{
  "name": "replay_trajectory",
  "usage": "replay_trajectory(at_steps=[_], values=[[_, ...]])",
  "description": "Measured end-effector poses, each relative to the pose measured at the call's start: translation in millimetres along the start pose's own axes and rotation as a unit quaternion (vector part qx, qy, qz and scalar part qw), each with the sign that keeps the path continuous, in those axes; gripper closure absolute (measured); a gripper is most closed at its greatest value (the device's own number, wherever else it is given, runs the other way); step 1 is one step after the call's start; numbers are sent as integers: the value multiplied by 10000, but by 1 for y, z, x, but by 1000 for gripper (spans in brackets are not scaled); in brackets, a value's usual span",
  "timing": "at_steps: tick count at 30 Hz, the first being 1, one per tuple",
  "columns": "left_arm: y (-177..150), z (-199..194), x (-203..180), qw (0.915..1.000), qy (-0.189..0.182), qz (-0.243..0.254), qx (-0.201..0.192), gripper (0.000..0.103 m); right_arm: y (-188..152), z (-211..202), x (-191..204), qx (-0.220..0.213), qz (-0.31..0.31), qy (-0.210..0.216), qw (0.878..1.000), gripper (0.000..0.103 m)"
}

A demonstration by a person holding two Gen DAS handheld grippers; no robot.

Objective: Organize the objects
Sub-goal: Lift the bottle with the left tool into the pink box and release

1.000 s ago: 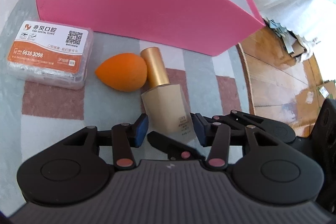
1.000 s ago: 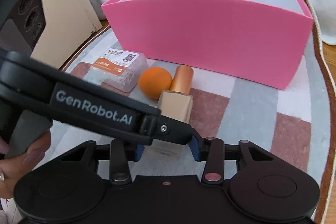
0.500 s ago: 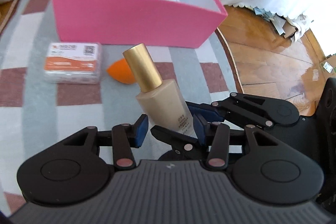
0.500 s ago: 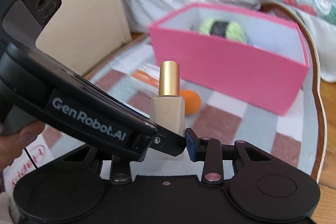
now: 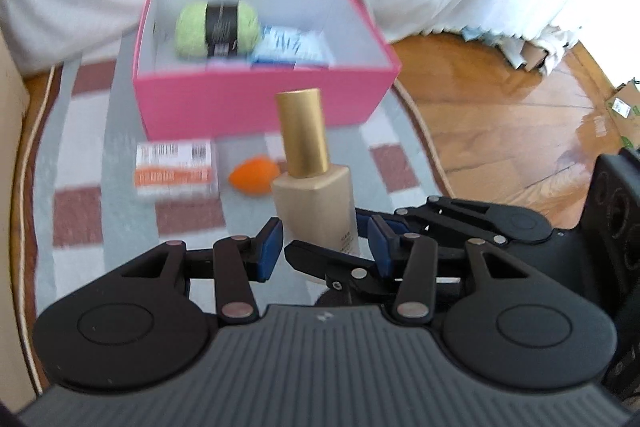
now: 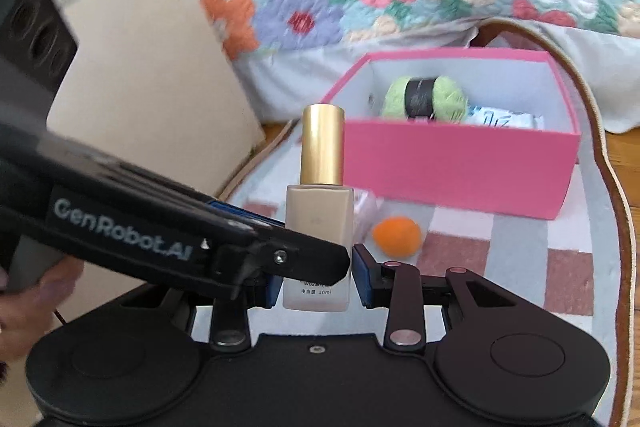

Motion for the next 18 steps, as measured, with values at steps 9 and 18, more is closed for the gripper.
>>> replay_trajectory(at_steps=[9,18], values=[[80,-16,-20,9977,-273,510,-344,59,68,-12,-14,-688,314,-389,9964,62],[146,10,-14,9964,-302,627,-477,59,131,9,-32,-799,275,-822,9930,62]])
Point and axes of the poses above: each gripper's, at about its wrist camera, not at the fingertips, and z roughly the way its jaws point, x to its left, y to its top, the point moved 7 cm from there along z, roughly the way its jaws point, and after that the axes turned 11 degrees about -y, right-handed, at the moved point
